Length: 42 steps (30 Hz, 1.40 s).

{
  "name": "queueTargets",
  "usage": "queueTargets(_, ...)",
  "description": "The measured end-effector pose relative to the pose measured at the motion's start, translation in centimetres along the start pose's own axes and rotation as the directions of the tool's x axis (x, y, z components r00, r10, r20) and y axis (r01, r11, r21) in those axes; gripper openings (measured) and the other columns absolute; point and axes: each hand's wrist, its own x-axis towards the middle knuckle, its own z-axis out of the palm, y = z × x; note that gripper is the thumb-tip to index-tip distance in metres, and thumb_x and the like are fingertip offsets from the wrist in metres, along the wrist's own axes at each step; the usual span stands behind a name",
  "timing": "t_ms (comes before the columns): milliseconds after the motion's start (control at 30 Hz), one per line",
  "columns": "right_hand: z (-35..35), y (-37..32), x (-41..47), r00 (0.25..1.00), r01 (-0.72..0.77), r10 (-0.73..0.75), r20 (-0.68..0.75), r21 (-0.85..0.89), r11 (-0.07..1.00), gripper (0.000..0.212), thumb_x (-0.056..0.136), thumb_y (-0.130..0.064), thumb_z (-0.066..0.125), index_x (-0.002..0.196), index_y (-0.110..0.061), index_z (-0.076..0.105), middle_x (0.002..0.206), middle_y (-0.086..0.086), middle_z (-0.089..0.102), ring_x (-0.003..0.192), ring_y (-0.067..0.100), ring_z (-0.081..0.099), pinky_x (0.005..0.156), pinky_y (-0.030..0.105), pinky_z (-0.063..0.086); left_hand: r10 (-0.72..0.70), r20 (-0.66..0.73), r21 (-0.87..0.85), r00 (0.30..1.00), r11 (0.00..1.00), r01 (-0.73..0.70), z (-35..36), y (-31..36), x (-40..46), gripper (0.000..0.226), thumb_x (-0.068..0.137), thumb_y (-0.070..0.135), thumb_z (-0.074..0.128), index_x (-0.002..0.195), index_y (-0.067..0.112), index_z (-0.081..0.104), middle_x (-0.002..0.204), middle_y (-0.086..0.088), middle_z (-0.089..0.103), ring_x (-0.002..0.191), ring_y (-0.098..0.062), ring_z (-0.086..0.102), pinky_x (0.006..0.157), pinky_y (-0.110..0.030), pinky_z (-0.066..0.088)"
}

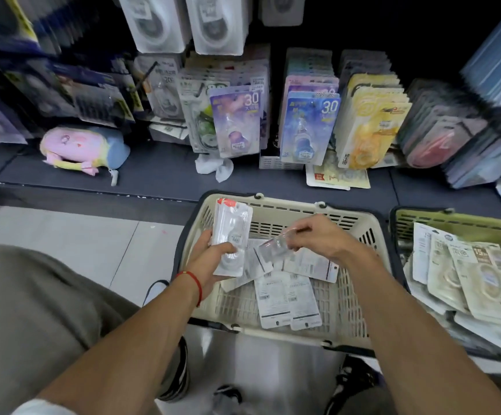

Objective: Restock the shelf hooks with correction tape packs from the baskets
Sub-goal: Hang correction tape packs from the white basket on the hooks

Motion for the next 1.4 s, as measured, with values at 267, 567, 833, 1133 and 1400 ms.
queueTargets(267, -5.9, -10.7, -2.8, 0.965, 0.138, -0.148, -0.215, -0.061, 0.989, 0.038, 0.104, -0.027, 0.065, 0.101, 0.011, 0.058, 0.052, 0.018, 0.054, 0.036, 0.022, 0.041, 0.040, 0.024, 0.031, 0.067, 0.269, -0.169, 0.961, 0.985, -0.022, 5.4, 6.0, -2.7, 0.039, 0.094, 0.023, 0.073, 0.132, 0.025, 0.065, 0.130, -0.009, 0.072, 0.120, -0.039, 0.068, 0.089, -0.070, 0.056)
queueTargets(567, -7.7, -17.8, -3.3, 0.774, 0.418, -0.332, -0.539, 0.042, 0.907, 0.026, 0.098, -0.042, 0.071, 0.101, -0.016, 0.067, 0.073, 0.007, 0.072, 0.049, 0.017, 0.059, 0.043, 0.027, 0.041, 0.420, 0.413, -0.205, 0.808, 0.908, -0.367, 9.6, 17.6, -5.4, 0.056, 0.092, 0.006, 0.073, 0.141, 0.024, 0.053, 0.131, -0.008, 0.072, 0.118, -0.027, 0.072, 0.093, -0.049, 0.061)
queueTargets(833, -5.6, -20.7, -1.0, 0.797, 0.555, -0.456, -0.397, 0.180, 0.812, 0.032, 0.095, -0.038, 0.075, 0.120, -0.019, 0.066, 0.104, -0.005, 0.080, 0.089, 0.007, 0.076, 0.066, 0.019, 0.056, 0.552, 0.325, -0.140, 0.768, 0.831, -0.538, 9.6, 25.3, -4.1, 0.068, 0.078, 0.024, 0.086, 0.137, 0.029, 0.052, 0.127, -0.002, 0.074, 0.114, -0.028, 0.073, 0.092, -0.059, 0.060)
queueTargets(1133, -5.4, -24.0, 1.3, 0.598, 0.685, -0.509, -0.619, 0.064, 0.726, 0.028, 0.102, -0.029, 0.067, 0.126, -0.024, 0.054, 0.103, -0.002, 0.072, 0.066, 0.027, 0.068, 0.043, 0.034, 0.053, 0.775, -0.007, 0.028, 0.632, 0.632, -0.774, 7.0, 26.9, -2.6, 0.043, 0.089, 0.029, 0.083, 0.123, 0.037, 0.058, 0.109, 0.020, 0.075, 0.102, -0.001, 0.073, 0.085, -0.023, 0.060)
queueTargets(1400, -5.6, -24.9, 2.3, 0.581, 0.675, -0.421, -0.697, 0.124, 0.727, 0.028, 0.098, -0.033, 0.072, 0.123, -0.028, 0.061, 0.098, -0.001, 0.078, 0.051, 0.021, 0.063, 0.047, 0.031, 0.048, 0.812, -0.098, 0.021, 0.576, 0.580, -0.814, 5.7, 27.5, -3.2, 0.043, 0.090, 0.028, 0.082, 0.126, 0.038, 0.059, 0.108, 0.019, 0.074, 0.101, -0.004, 0.073, 0.094, -0.039, 0.061)
